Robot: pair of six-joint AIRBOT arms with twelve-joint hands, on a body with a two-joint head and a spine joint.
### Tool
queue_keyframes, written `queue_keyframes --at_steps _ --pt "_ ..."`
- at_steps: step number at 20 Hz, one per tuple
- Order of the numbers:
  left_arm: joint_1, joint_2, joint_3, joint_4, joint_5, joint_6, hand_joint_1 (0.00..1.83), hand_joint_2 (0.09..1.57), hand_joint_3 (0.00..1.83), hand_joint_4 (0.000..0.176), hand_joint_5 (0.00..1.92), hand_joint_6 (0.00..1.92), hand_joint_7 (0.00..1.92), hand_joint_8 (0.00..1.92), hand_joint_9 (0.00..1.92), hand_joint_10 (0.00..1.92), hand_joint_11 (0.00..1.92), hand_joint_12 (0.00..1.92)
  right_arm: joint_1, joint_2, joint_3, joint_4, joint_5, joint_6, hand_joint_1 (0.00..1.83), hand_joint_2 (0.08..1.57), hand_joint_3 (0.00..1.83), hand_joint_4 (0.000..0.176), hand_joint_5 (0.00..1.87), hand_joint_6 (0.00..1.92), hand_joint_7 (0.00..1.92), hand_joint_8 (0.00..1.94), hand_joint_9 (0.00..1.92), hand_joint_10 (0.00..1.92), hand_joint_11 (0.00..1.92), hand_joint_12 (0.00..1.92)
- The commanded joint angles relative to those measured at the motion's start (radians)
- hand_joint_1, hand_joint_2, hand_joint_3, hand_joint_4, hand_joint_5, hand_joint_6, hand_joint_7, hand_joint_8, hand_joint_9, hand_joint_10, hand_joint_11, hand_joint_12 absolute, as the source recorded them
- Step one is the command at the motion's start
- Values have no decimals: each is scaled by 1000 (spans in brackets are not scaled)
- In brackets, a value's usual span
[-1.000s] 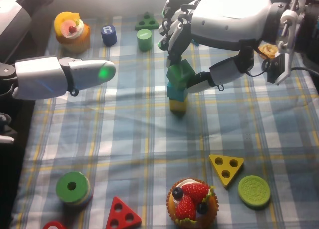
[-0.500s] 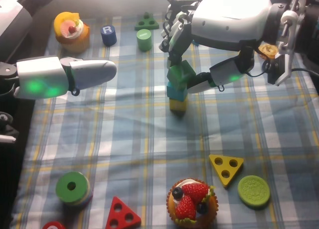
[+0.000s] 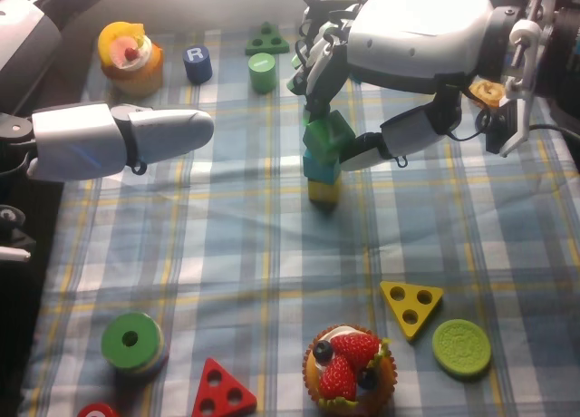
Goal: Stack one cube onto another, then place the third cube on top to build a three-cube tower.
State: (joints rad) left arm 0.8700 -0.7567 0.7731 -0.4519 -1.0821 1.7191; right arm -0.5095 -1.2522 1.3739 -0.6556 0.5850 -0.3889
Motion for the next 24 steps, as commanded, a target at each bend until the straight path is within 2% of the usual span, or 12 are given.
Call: queue_keyframes --at_steps 1,3,4,6,14,16,17,18,20,21,22,24 --pt "-13 0 5 27 -112 -9 698 798 1 172 145 3 123 3 69 4 12 6 4 -4 3 33 95 7 1176 1031 1 0 1162 669 806 1 646 2 86 1041" --pt "-13 0 5 27 -112 -9 687 798 1 176 143 2 119 0 63 1 2 1 4 -3 3 33 94 8 1139 1038 1 0 1138 714 767 1 626 2 72 1039" --pt "-13 0 5 27 -112 -9 683 797 1 174 148 3 126 3 73 4 14 7 4 -3 3 33 94 8 1136 951 0 0 986 311 751 2 626 3 81 1041" --pt "-13 0 5 27 -112 -9 698 796 0 169 154 4 134 5 84 8 27 13 4 -2 4 33 94 8 1148 924 0 0 991 44 756 2 630 2 78 1058" --pt "-13 -1 4 26 -114 -9 697 799 1 176 139 0 132 1 81 0 38 26 4 -1 0 33 94 12 1087 902 0 0 878 0 700 0 627 0 116 1064" --pt "-13 -1 3 26 -117 -9 695 800 1 175 135 0 132 0 80 0 27 22 4 4 -12 48 112 12 1053 888 0 0 653 0 565 0 516 0 10 1175" --pt "-13 0 3 25 -119 -9 706 797 0 171 137 1 131 0 84 2 46 31 4 4 -18 56 121 12 1013 867 0 0 475 0 367 0 335 2 1 1003" --pt "-20 8 11 21 -124 -31 705 797 0 176 116 0 125 2 84 4 79 48 4 47 -31 89 157 12 922 862 0 25 244 0 215 0 234 2 0 897" --pt "-21 20 33 52 -132 -146 683 798 0 176 88 0 109 0 71 0 75 49 1 79 -40 111 192 12 920 868 0 20 224 0 215 2 223 0 0 751" --pt "-16 27 69 91 -144 -307 709 795 0 176 78 0 75 0 26 0 38 34 -9 113 -56 149 243 6 905 862 0 47 215 4 166 14 126 28 0 313" --pt "-8 28 93 119 -162 -413 675 785 0 176 47 0 82 5 36 7 43 37 -23 136 -69 182 280 -11 831 894 2 17 198 0 171 6 133 18 0 266" --pt "25 27 130 164 -249 -626 676 765 0 176 32 0 66 1 52 11 32 34 -72 205 -122 295 404 -83 625 922 4 20 156 0 155 9 143 13 0 159"
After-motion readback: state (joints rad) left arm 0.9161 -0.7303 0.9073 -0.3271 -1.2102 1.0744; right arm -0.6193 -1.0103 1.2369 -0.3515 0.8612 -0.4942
